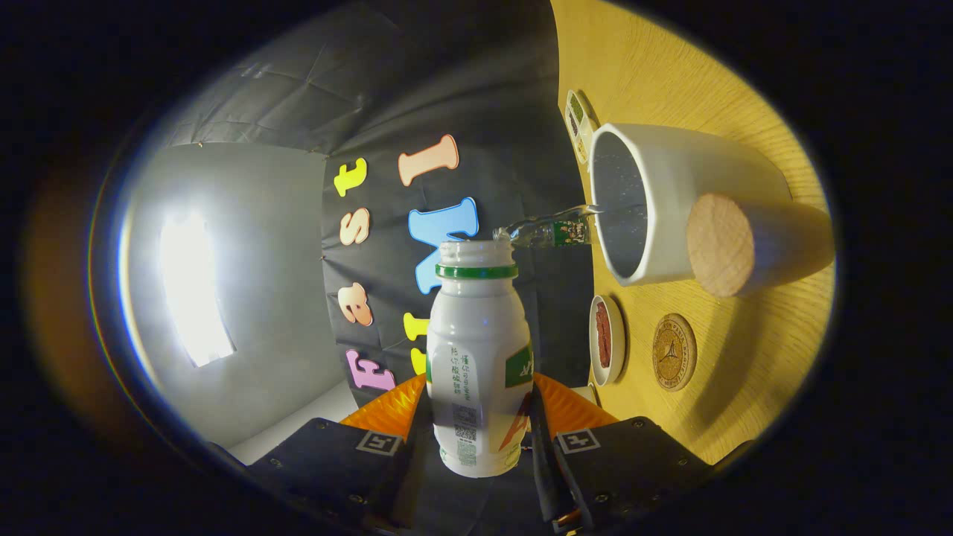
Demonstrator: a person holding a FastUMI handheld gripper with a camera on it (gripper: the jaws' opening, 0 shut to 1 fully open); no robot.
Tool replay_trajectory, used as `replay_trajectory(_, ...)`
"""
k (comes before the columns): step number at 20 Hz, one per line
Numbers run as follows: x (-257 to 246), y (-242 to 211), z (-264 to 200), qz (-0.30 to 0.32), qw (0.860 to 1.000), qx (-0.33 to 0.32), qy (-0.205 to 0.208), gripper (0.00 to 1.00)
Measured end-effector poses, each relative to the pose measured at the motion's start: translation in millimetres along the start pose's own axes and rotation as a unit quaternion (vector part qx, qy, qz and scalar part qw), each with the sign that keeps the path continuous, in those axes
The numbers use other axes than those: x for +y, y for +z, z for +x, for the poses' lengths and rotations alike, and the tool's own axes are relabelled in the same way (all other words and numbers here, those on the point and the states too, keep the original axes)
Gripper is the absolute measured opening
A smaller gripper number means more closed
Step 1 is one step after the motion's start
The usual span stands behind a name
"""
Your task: Take the bottle from table, then pour the juice into the cup, finally place the bottle on the coaster
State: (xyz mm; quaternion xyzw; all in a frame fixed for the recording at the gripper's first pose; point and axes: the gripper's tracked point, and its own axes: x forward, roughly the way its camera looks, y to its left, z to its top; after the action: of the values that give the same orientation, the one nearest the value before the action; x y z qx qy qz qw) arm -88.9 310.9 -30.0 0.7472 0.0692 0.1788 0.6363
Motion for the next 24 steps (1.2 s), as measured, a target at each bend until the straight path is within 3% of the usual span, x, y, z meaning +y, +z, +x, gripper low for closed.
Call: replay_trajectory(24,-0.6,-6.8,5.6,0.023,1.0,-0.006,0.014,0.61)
